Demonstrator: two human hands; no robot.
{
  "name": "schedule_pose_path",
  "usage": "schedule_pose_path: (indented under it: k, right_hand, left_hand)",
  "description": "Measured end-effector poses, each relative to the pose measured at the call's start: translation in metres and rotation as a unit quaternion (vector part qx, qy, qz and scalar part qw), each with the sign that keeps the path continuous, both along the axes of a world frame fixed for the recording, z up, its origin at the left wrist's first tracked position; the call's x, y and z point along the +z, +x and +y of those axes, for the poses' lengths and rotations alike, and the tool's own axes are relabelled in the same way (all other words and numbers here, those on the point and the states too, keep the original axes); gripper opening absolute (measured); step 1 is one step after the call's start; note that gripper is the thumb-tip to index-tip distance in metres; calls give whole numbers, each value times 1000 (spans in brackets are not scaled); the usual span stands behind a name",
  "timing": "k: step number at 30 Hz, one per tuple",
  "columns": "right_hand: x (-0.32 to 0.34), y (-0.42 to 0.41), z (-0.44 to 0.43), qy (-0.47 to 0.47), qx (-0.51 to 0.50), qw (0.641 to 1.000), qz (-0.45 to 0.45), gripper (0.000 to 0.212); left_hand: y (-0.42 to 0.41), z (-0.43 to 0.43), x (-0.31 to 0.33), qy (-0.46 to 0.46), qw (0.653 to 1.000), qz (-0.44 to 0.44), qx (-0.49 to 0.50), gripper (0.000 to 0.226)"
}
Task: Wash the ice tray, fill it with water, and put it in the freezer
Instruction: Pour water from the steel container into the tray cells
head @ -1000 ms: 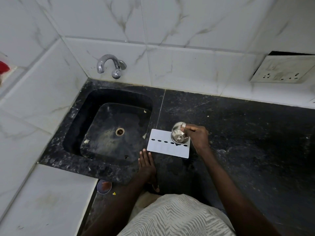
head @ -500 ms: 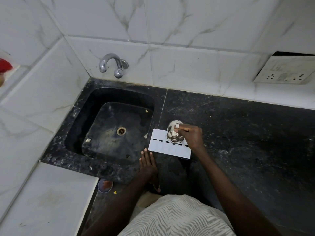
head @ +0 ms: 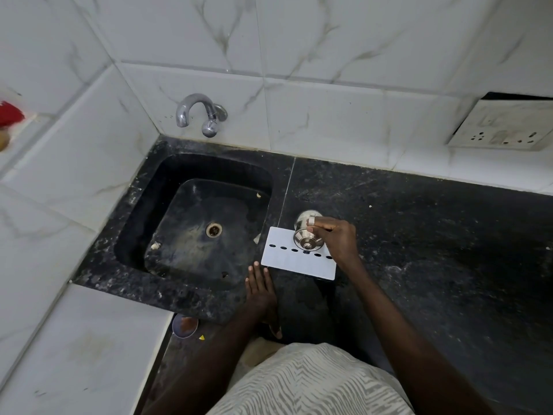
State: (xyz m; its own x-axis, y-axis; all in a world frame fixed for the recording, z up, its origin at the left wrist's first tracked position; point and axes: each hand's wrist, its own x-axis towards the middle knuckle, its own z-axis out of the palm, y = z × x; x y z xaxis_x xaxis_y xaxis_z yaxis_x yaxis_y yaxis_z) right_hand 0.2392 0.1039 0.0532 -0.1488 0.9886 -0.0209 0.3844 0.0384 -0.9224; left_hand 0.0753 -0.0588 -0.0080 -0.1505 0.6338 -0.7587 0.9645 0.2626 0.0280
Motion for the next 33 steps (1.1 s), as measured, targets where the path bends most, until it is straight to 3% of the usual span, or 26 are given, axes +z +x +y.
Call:
schedule_pose_path:
  k: [22, 33]
  right_hand:
    - [8, -25, -6, 10, 41, 999, 18, 22]
    - [8, -29, -1, -7, 14, 1000, 25, 21]
  left_hand:
    - [1, -1, 2, 10, 1000, 3, 5, 160]
    - [0, 3, 0, -16, 1000, -4, 8, 171]
